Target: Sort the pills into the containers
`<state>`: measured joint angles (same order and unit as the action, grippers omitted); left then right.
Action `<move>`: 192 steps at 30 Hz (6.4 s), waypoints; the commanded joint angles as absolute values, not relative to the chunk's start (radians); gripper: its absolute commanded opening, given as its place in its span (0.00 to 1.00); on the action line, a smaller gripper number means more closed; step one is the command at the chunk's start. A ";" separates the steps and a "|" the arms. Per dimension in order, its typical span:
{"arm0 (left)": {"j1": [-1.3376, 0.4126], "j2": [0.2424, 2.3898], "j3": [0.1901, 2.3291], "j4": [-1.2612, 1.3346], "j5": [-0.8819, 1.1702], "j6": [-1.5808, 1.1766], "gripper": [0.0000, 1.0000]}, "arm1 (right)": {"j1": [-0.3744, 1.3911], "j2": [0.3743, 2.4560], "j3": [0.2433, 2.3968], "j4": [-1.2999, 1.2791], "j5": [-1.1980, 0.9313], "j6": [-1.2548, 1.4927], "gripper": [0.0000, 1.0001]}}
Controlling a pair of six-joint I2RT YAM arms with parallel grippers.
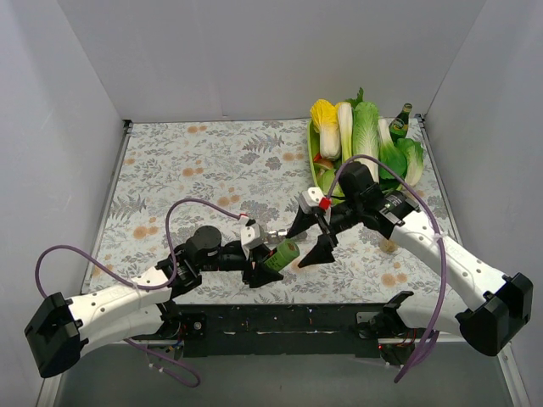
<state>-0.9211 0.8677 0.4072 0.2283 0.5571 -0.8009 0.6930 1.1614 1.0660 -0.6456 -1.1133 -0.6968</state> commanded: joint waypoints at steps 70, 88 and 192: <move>-0.919 0.980 0.548 0.147 0.396 -0.761 0.00 | 0.583 1.158 0.887 -0.153 -1.028 0.072 0.90; -0.927 0.956 0.519 0.147 0.534 -0.719 0.00 | 0.638 1.216 0.965 -0.325 -1.193 -0.248 0.18; -0.937 0.917 0.549 0.172 0.485 -0.707 0.00 | 0.681 1.325 1.358 -1.046 -1.080 -1.208 0.82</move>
